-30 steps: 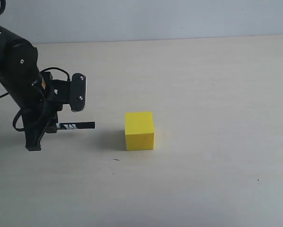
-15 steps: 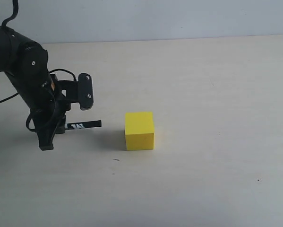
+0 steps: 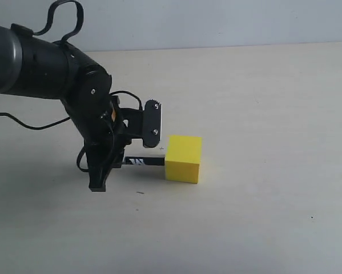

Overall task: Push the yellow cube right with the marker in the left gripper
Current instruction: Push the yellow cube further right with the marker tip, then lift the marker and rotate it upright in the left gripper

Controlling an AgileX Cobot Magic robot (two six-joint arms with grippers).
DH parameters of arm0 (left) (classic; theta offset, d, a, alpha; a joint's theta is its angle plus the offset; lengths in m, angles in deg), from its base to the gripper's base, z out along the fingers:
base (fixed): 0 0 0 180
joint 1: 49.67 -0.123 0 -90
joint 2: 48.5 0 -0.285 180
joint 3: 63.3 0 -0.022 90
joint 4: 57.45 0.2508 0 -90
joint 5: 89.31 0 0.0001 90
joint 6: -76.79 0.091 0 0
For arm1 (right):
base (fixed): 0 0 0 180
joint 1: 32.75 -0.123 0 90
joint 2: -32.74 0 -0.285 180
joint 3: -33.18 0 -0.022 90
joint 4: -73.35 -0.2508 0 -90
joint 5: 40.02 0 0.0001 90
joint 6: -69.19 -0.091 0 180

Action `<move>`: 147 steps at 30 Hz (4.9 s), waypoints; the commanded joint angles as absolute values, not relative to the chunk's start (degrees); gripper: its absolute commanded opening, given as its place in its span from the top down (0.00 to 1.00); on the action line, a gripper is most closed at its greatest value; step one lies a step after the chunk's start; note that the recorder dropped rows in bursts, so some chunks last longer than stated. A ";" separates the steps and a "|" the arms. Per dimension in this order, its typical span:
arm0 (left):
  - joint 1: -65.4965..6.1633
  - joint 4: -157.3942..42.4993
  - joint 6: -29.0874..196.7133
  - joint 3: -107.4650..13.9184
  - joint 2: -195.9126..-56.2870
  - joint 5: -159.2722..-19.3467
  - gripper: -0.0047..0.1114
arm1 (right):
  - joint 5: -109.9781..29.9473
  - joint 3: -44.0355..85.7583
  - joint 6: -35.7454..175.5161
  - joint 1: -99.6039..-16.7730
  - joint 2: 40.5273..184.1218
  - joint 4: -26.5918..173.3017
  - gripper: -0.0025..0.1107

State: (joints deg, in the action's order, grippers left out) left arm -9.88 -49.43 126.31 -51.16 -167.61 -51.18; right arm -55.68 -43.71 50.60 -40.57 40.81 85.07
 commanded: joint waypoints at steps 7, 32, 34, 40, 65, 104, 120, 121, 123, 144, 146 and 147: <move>-15.35 -48.42 122.79 -51.70 -167.77 -45.88 0.96 | -55.35 -44.04 50.98 -40.41 40.53 85.49 0.98; -8.74 -53.78 126.16 -51.70 -167.99 -50.15 0.96 | -55.35 -44.04 50.98 -40.41 40.53 85.49 0.98; -6.66 -53.78 127.19 -51.94 -167.99 -53.18 0.96 | -55.35 -44.04 50.98 -40.41 40.53 85.49 0.98; -3.98 -53.67 125.30 -55.78 -167.99 -58.81 0.96 | -55.35 -44.04 50.98 -40.41 40.53 85.49 0.98; -2.83 -59.29 122.76 -61.58 -172.51 -52.35 0.96 | -55.35 -44.04 50.98 -40.41 40.53 85.49 0.98; -3.81 -57.45 116.81 -73.28 -179.44 -35.25 0.96 | -55.35 -44.04 50.98 -40.41 40.53 85.49 0.98; -3.91 -56.04 116.79 -73.28 -179.44 -34.93 0.96 | -55.35 -44.04 50.98 -40.41 40.53 85.49 0.98; -3.91 -55.49 116.79 -73.28 -179.44 -34.51 0.96 | -55.35 -44.04 50.98 -40.41 40.53 85.49 0.98; -4.04 -54.50 116.50 -73.28 -179.44 -33.86 0.96 | -55.35 -44.04 50.98 -40.41 40.53 85.49 0.98; -11.84 -55.42 94.13 -73.28 -176.07 -30.74 0.96 | -55.35 -44.04 50.98 -40.41 40.53 85.49 0.98; -11.84 -55.42 93.92 -73.28 -176.07 -30.20 0.96 | -55.35 -44.04 50.98 -40.41 40.53 85.49 0.98; -11.84 -55.28 93.92 -73.28 -176.07 -30.06 0.96 | -55.35 -44.04 50.98 -40.41 40.53 85.49 0.98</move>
State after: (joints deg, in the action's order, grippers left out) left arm -11.76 -54.64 94.56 -72.88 -176.66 -31.03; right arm -55.68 -43.71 50.60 -40.57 40.81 85.07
